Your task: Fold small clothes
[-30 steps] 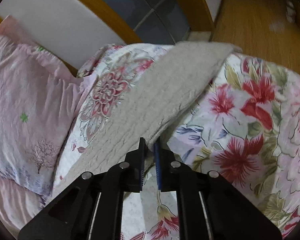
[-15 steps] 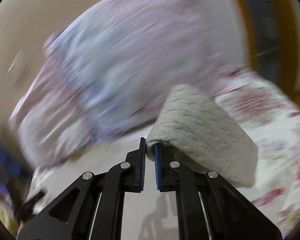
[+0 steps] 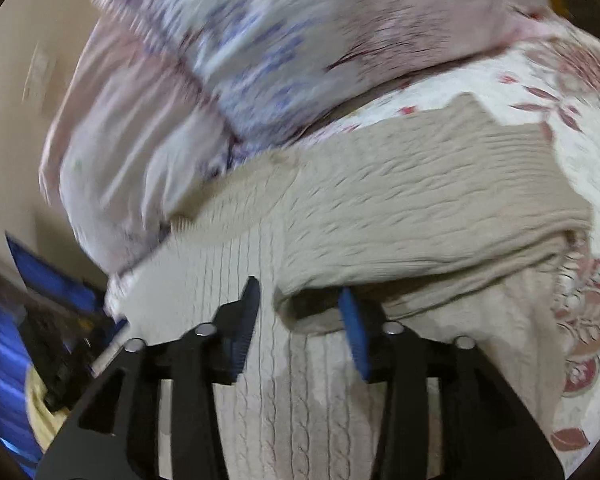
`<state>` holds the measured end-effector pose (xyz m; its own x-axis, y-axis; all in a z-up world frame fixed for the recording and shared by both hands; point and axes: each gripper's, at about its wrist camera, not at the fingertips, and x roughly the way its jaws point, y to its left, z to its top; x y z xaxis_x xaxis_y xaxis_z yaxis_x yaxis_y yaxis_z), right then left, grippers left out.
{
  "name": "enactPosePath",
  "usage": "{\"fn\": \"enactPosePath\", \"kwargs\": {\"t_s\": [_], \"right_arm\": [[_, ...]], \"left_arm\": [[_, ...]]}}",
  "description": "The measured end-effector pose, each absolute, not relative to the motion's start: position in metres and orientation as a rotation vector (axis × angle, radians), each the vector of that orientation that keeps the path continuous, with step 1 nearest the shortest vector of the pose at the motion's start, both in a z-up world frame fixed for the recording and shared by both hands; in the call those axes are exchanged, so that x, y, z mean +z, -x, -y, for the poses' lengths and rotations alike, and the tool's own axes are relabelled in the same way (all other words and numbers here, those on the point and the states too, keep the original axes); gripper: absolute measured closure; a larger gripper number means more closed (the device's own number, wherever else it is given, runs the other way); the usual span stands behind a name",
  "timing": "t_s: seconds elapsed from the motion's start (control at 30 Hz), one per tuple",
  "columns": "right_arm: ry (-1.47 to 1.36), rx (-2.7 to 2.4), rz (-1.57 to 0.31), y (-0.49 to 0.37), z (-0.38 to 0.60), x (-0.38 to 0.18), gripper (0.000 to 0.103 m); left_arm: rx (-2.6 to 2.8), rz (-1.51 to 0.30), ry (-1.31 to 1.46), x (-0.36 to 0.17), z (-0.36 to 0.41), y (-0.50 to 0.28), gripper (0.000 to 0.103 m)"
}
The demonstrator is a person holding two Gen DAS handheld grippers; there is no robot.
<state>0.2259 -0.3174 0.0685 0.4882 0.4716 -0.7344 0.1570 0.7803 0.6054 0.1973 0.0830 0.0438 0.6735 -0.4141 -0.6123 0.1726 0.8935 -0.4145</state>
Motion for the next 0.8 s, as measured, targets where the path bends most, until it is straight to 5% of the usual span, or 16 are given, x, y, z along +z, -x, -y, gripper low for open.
{"fn": "enactPosePath", "kwargs": {"t_s": [0.23, 0.33, 0.57, 0.63, 0.7, 0.8], "right_arm": [[-0.862, -0.012, -1.035, -0.235, 0.369, 0.062, 0.06], [-0.765, -0.098, -1.014, -0.244, 0.367, 0.07, 0.086], [-0.434, 0.212, -0.893, -0.263, 0.255, 0.125, 0.092], [-0.36, 0.358, -0.973, -0.266, 0.213, 0.117, 0.09], [-0.277, 0.493, -1.097, -0.262, 0.171, 0.095, 0.064], [-0.24, 0.526, -1.157, -0.249, 0.155, 0.077, 0.056]], "left_arm": [[-0.375, -0.764, 0.433, 0.043, -0.09, -0.196, 0.002], [-0.388, -0.763, 0.452, 0.043, -0.095, -0.195, 0.002], [-0.459, -0.796, 0.58, 0.036, -0.102, -0.198, 0.004], [-0.489, -0.818, 0.621, 0.031, -0.1, -0.2, 0.006], [-0.516, -0.843, 0.666, 0.026, -0.097, -0.203, 0.007], [-0.537, -0.885, 0.709, 0.018, -0.09, -0.207, 0.01]]}}
